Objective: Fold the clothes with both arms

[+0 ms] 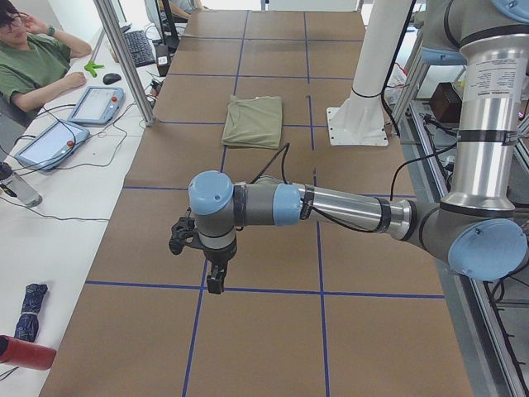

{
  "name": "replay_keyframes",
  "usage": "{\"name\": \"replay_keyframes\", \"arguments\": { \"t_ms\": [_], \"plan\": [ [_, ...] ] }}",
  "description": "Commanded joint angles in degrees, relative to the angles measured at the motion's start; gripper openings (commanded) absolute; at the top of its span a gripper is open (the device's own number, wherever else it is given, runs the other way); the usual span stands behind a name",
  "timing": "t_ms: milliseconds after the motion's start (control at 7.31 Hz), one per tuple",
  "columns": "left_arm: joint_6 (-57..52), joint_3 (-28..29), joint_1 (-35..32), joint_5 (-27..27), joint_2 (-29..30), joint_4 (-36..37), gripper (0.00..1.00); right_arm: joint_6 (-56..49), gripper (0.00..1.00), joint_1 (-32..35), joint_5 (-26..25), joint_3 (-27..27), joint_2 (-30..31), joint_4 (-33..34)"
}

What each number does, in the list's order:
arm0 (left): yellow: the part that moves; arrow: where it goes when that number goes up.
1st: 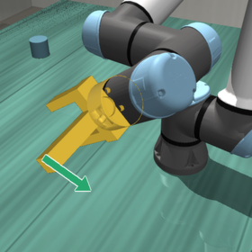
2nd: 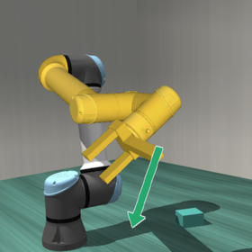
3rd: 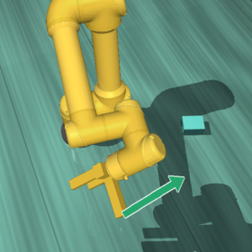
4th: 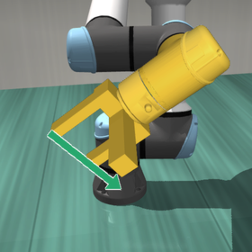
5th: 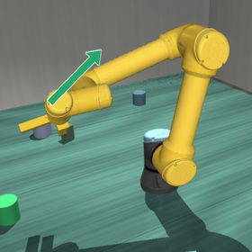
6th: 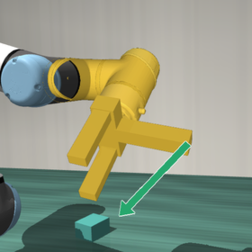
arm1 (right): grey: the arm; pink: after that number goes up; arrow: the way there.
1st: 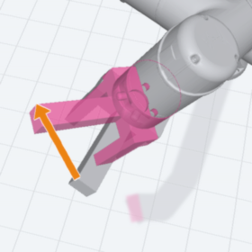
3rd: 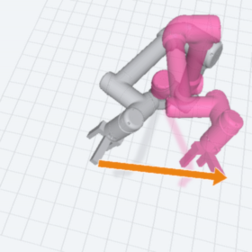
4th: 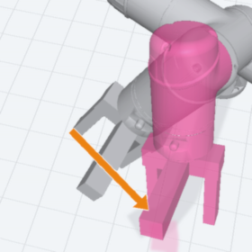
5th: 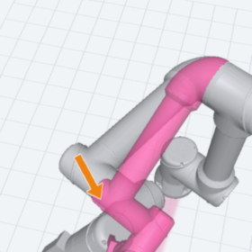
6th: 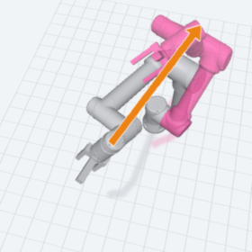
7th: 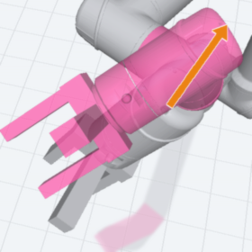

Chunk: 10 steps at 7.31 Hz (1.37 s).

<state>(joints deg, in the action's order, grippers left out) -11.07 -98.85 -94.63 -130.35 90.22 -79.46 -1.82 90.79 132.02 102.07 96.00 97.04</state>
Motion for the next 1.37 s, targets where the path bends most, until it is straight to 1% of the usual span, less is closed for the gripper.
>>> {"name": "replay_keyframes", "arguments": {
  "t_ms": [0,137,274,410,684,821,1231],
  "plan": [
    [-0.4,-0.1,0.1,-4.8,-3.5,-0.6,1.00,-0.1,1.00,0.0,0.2,-0.1,0.0,0.0],
    [-0.2,-0.5,0.1,-5.9,-5.4,-4.7,1.00,-0.1,1.00,-0.1,0.2,0.0,0.0,0.0],
    [-0.2,-0.6,0.1,-5.9,-6.3,-6.3,1.00,-0.1,1.00,-0.1,0.3,0.0,0.0,0.0],
    [-0.2,-2.5,0.1,-5.4,-5.9,-6.1,1.00,-0.1,1.00,-0.1,0.2,-0.1,0.0,0.0],
    [-0.2,-2.8,0.1,-5.4,-5.4,-6.8,1.00,-0.1,1.00,-0.1,0.2,0.0,0.0,0.0],
    [-0.2,-2.7,0.2,-5.3,-5.7,-8.4,1.00,-0.2,1.00,-0.1,0.2,-0.1,0.0,0.0],
    [0.1,-2.7,0.2,-5.3,-6.3,-8.4,1.00,-0.2,1.00,-0.1,0.2,-0.1,0.0,0.0]
  ]
}}
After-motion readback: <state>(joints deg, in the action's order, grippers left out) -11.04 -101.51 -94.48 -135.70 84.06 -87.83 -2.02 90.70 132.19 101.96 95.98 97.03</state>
